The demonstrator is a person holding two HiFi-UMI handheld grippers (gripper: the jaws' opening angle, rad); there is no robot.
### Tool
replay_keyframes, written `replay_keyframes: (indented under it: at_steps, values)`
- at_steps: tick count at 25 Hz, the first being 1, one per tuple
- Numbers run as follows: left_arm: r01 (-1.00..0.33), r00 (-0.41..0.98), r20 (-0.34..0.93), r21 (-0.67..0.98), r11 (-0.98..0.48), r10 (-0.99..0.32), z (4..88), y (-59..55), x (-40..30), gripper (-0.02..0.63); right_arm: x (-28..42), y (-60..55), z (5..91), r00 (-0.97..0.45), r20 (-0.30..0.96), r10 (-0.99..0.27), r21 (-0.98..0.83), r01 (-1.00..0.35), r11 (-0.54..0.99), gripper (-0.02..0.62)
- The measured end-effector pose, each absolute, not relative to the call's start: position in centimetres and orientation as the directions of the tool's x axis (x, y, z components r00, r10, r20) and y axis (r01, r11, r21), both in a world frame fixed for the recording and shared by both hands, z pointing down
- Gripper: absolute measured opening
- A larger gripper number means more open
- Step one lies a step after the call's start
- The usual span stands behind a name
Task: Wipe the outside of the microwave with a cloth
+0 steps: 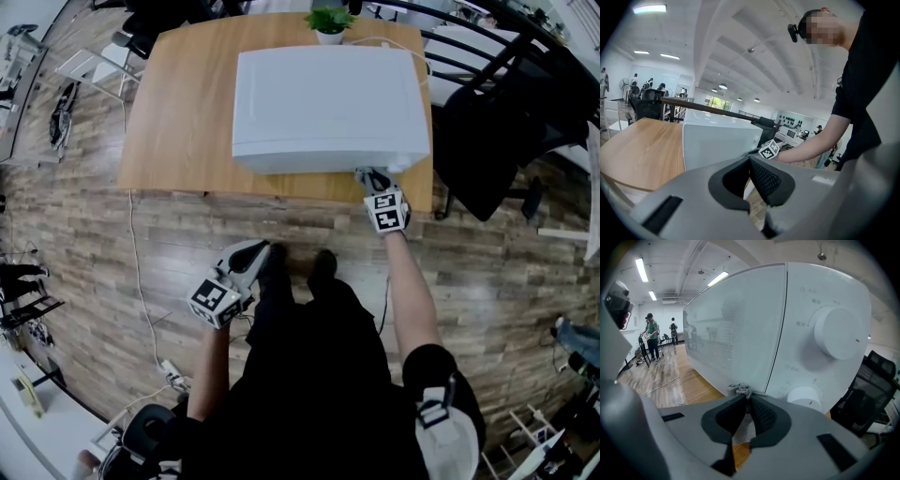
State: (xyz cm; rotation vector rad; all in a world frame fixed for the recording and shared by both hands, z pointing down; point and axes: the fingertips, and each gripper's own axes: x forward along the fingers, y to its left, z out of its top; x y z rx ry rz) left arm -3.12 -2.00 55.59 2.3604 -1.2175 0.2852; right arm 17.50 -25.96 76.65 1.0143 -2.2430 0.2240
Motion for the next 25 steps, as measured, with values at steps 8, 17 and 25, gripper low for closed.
replay_keyframes:
  at_steps: [8,17,25]
  values:
    - [-0.831,0.554,0.409,0.316,-0.457,-0.725,56.1,-0.2,-4.2,0.003,17.2,-26.0,78.3,-0.466,0.658,-0.591,0.148,-0.690,0.709,0.029]
    - [-0.853,0.522,0.435,0.293,-0.432,-0.734,55.6,0.3,-6.8,0.003,14.4,-25.2,79.3,-0.481,0.683,-0.549,0.136,-0.656,0.743,0.029]
    - [-0.846,0.532,0.434,0.306,-0.437,-0.727,56.1,0.7,-8.7,0.003,9.8,-24.0,79.8,-0.512,0.683,-0.521,0.111,-0.632,0.767,0.029]
